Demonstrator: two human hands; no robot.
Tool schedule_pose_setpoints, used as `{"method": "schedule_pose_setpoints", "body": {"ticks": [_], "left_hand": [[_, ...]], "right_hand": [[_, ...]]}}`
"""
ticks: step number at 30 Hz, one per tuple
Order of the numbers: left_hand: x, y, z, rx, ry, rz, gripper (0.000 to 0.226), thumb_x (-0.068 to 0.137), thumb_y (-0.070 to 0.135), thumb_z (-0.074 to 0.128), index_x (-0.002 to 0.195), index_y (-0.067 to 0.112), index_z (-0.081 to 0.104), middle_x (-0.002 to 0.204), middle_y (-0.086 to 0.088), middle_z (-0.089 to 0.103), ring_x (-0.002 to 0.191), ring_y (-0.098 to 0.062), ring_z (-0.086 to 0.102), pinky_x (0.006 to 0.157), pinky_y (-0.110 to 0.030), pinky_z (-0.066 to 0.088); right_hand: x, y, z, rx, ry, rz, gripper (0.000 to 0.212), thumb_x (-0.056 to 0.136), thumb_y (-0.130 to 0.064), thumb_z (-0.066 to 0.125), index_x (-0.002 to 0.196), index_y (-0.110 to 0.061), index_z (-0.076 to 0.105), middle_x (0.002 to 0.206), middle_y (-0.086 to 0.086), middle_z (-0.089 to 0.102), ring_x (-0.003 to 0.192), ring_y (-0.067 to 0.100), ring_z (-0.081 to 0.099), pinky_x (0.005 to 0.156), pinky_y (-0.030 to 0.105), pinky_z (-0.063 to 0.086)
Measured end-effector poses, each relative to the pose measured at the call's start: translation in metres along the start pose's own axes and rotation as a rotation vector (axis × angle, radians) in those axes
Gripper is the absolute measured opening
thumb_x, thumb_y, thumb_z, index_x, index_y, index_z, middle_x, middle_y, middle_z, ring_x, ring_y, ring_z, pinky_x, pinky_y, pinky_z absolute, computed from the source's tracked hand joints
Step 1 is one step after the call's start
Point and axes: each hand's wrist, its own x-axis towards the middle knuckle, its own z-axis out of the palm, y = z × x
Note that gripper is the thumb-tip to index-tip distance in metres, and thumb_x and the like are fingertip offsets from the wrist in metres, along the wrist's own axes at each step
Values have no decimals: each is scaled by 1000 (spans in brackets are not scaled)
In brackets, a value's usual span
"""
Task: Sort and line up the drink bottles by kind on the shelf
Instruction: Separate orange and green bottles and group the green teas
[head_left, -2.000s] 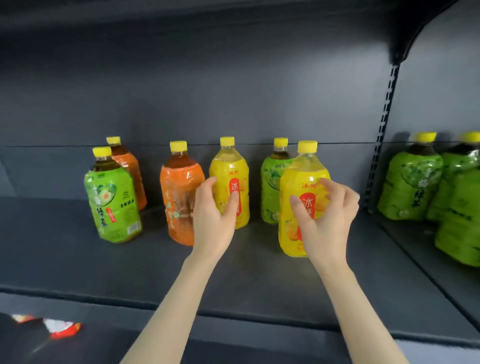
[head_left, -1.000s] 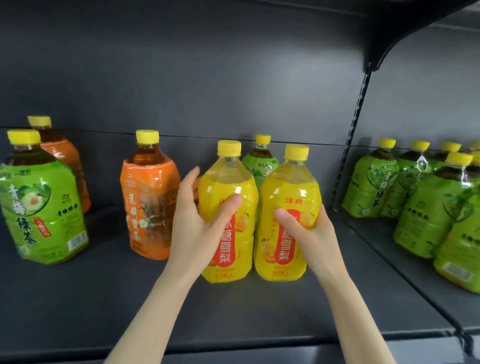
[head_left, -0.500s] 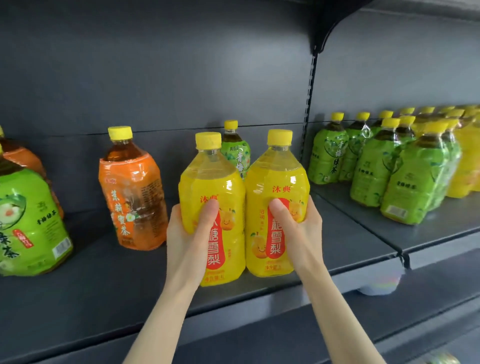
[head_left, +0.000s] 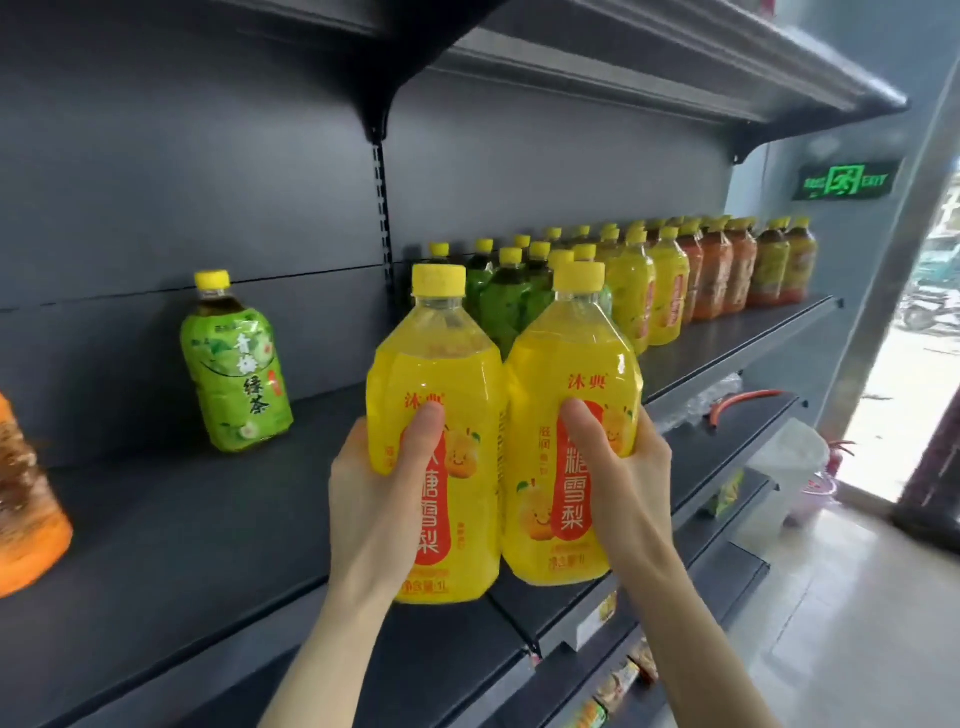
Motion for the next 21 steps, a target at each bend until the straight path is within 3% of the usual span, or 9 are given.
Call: {"method": "schedule_pose_setpoints", "body": {"ticks": [3,9,12,14,18,21], "left_hand": [[-11,-12,61,-33,-68,-38,56,59,68,51,96,29,63,82,13,72,77,-5,68,62,-21,51],[-46,-40,198,-94,-123,-114,55,63,69,52,96,27,67,85,6,73,82,-12,69,76,-37,53],[-54,-51,251,-80,-153,-115,62,66,69,53,93,15,69,79,4,73,78,-14,69,76,-38,54],[-53,-55,280,-64,-167,-111,65,66,71,57,91,13,69,77,2,73,76,-16,69,74,-40,54],[-34,-57,330,-55,-181,-108,50,67,66,53,89,24,67,79,5,73,75,-12,69,69,-32,54],[-10,-67,361,-50,-168,-85,56,66,72,58,93,24,67,82,5,73,78,-13,70,70,-34,54]], "right_hand": [[12,-2,-62,-54,70,-13,59,51,-66,66,96,-27,64,81,-9,74,72,11,71,56,17,53],[45,1,-196,-186,160,-7,65,49,-73,64,99,-31,63,83,-8,73,73,11,71,61,27,57],[65,7,-248,-195,212,8,65,47,-74,63,95,-30,63,81,-4,73,71,13,71,61,29,58],[81,10,-273,-189,225,18,64,47,-73,63,93,-29,63,79,-3,72,70,13,71,57,25,57],[126,18,-304,-193,213,0,66,49,-75,61,95,-28,62,80,-5,72,70,11,71,56,21,54],[164,28,-317,-187,187,-18,63,51,-75,58,97,-32,62,79,-15,72,70,4,69,52,13,50]]}}
